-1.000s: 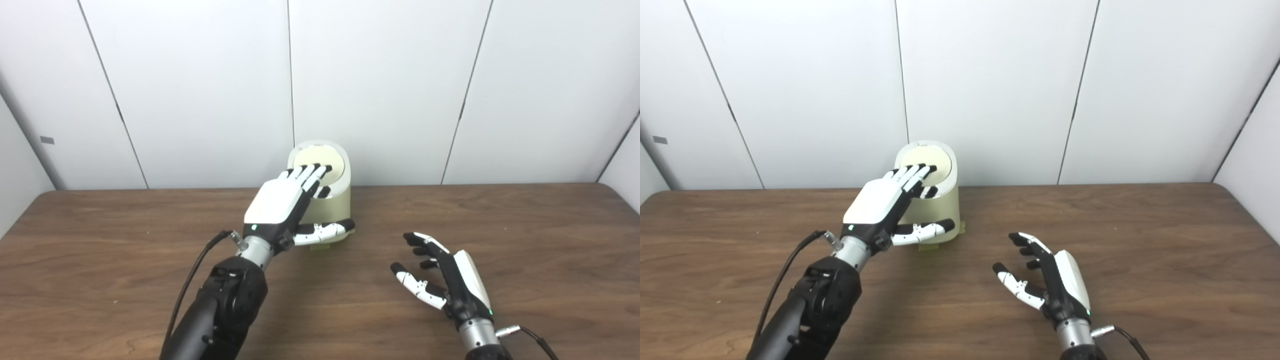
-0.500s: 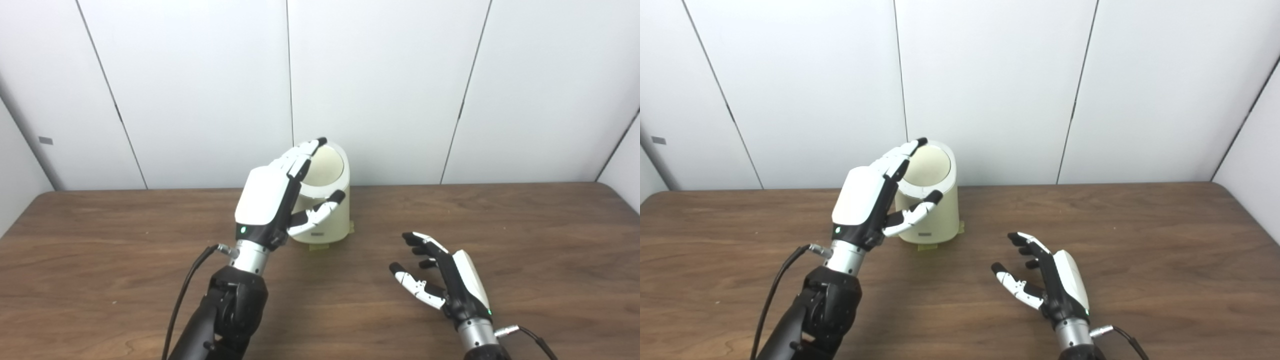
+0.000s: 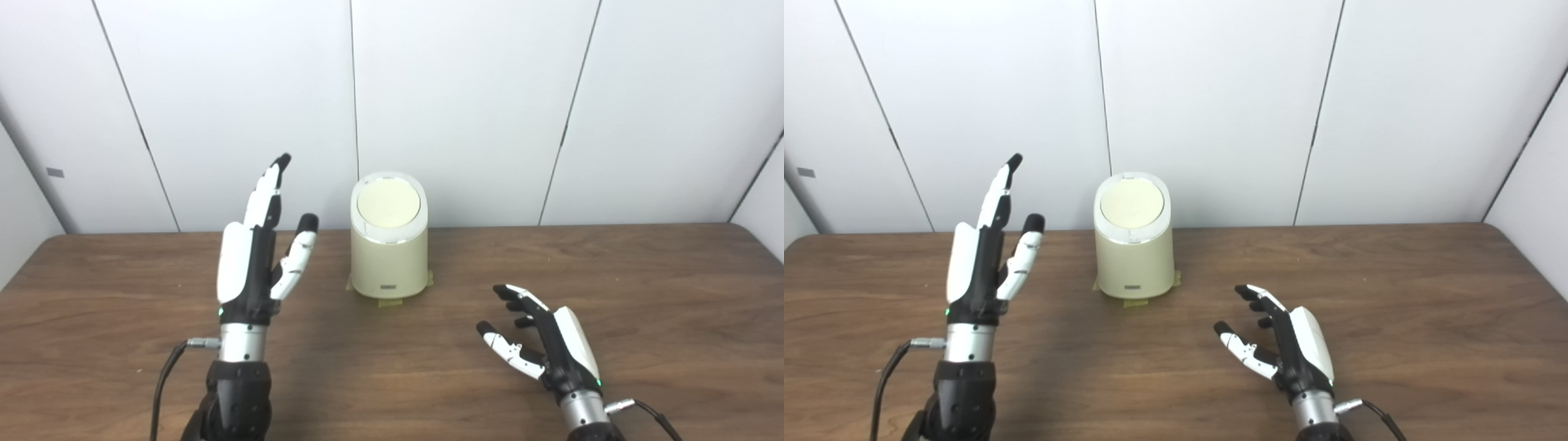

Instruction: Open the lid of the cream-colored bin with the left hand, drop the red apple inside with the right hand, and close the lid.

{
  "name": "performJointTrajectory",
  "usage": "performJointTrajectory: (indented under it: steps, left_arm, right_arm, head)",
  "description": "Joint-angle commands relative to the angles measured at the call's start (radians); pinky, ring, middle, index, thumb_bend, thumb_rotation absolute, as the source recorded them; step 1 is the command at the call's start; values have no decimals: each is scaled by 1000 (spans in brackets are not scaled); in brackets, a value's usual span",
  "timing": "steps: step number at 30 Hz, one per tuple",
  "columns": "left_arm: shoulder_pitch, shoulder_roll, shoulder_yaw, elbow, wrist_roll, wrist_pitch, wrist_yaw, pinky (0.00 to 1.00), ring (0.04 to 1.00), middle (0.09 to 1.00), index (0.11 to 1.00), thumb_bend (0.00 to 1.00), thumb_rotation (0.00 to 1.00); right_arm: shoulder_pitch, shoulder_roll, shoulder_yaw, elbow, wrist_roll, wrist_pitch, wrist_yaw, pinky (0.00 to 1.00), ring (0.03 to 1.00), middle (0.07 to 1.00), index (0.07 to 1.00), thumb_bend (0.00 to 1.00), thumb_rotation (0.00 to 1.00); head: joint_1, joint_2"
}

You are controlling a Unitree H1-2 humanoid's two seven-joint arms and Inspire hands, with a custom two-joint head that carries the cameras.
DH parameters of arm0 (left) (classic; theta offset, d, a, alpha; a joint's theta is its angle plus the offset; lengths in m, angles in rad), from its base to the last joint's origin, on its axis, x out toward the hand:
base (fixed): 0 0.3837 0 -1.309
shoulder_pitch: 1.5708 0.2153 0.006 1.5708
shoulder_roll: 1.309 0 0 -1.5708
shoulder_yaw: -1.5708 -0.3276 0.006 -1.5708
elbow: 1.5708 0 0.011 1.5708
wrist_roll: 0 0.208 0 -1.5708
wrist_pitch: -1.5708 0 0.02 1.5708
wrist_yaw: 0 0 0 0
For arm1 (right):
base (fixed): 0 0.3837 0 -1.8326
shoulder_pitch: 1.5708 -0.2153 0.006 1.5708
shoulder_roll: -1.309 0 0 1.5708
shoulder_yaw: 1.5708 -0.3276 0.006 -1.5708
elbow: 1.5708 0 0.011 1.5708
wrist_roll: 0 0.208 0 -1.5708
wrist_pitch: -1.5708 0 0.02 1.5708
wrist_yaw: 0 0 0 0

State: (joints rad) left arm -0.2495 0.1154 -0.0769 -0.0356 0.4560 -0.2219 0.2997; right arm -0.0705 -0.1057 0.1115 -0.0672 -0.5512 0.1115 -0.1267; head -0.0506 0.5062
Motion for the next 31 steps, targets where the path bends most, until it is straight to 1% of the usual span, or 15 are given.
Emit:
performJointTrajectory:
  steps: [1,2,3,5,7,9,10,11,13,16,19,21,24,27,31]
  left_arm:
    - [7,16,21,-31,-47,-82,0,999,1000,1000,998,319,1000]
    - [28,24,30,-28,-74,-109,-4,998,1000,1000,991,278,1000]
    - [41,27,36,-26,-93,-128,-8,1000,1000,998,985,245,1000]
    - [75,40,47,-33,-160,-152,-41,1000,1000,999,981,236,1000]
    - [110,46,54,-48,-213,-152,-75,1000,1000,995,973,231,1000]
    - [139,46,57,-52,-257,-152,-104,980,985,980,956,206,1000]
    - [153,44,57,-47,-275,-158,-115,924,955,957,930,202,1000]
    - [161,42,58,-43,-285,-163,-123,896,939,944,916,188,1000]
    - [184,38,56,-40,-296,-160,-140,870,925,932,904,170,1000]
    - [195,36,56,-16,-323,-164,-169,878,926,930,903,170,1000]
    - [193,33,69,22,-354,-144,-188,862,910,914,887,198,999]
    - [193,32,79,41,-367,-145,-196,864,915,915,887,181,1000]
    - [190,36,87,72,-391,-171,-211,872,921,919,892,158,1000]
    - [188,35,95,89,-382,-175,-212,872,916,919,892,188,1000]
    - [189,26,104,92,-390,-169,-221,866,914,915,885,180,1000]
  right_arm:
    - [-35,-6,-16,0,35,-97,-43,667,773,796,787,208,539]
    - [-36,-5,-23,12,59,-134,-53,671,774,795,785,175,537]
    - [-36,-5,-27,21,75,-159,-59,678,778,796,787,151,576]
    - [-37,-6,-34,40,95,-214,-76,681,778,796,788,136,634]
    - [-37,-8,-39,50,109,-241,-83,685,782,797,792,136,708]
    - [-36,-7,-46,52,118,-246,-83,692,791,804,797,138,710]
    - [-37,-6,-50,54,124,-247,-84,695,795,807,802,136,696]
    - [-37,-6,-53,55,128,-248,-85,694,796,807,803,135,688]
    - [-41,-11,-59,68,143,-263,-83,695,797,808,803,127,678]
    - [-45,-16,-62,84,160,-284,-79,697,796,804,800,112,671]
    - [-46,-17,-63,95,170,-304,-79,701,798,801,796,101,686]
    - [-46,-13,-68,98,176,-305,-83,697,791,796,790,90,695]
    - [-49,-11,-73,108,186,-313,-84,685,779,788,781,90,675]
    - [-53,-12,-75,115,196,-315,-79,682,778,786,779,92,677]
    - [-55,-12,-77,113,206,-307,-73,679,778,784,776,89,685]
  head:
    - [7,0]
    - [7,0]
    - [8,-1]
    - [7,-1]
    - [9,-1]
    - [10,-1]
    - [12,-2]
    - [12,-2]
    - [17,-7]
    - [16,-13]
    - [10,-14]
    - [8,-9]
    - [9,-8]
    - [11,-5]
    - [14,-4]
